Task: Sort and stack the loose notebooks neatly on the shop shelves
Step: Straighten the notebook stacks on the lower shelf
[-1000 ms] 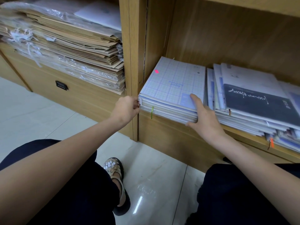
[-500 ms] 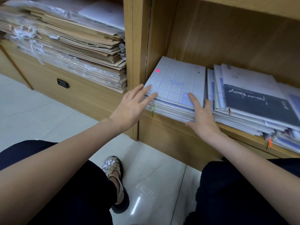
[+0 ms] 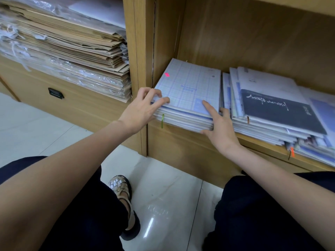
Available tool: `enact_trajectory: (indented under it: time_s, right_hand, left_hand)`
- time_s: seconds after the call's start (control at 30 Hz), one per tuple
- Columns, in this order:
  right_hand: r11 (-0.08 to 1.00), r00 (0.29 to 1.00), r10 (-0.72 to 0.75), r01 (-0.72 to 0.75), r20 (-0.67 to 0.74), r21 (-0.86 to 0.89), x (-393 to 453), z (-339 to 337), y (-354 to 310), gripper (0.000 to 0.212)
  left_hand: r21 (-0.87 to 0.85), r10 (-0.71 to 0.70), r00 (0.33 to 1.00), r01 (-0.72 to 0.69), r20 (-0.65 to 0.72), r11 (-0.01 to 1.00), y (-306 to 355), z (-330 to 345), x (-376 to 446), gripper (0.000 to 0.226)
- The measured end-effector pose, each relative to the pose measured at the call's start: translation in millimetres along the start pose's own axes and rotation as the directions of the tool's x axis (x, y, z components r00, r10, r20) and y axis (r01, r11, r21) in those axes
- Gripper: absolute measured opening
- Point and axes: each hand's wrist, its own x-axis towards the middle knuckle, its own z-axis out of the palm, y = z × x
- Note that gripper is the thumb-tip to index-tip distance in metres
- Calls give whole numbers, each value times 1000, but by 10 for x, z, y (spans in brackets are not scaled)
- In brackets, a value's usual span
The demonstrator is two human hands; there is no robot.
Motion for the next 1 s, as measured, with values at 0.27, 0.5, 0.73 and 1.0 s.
enact_trajectory:
  time_s: [0.27,0.5,0.73,1.0]
  right_hand:
    - [998,998,28,-31,-59,-50,74,36,-85,83]
    - [741,989,-64,137,134,-657,-3,-239,-245,88]
    - [559,966,-254,102,-53,-823,61,-329,-416,58]
    - [772,958,-247,286,147,-568,256,54,-311,81]
  left_hand:
    - [43,-51,998,52,-22,998,-20,167,34,76]
    - [191,-10,999,2,42,982,52,161,-245,92]
    - [206,-13,1000,8,21,978,122,107,-228,86]
    - [170,5,996,-20,93,985,127,112,-318,87]
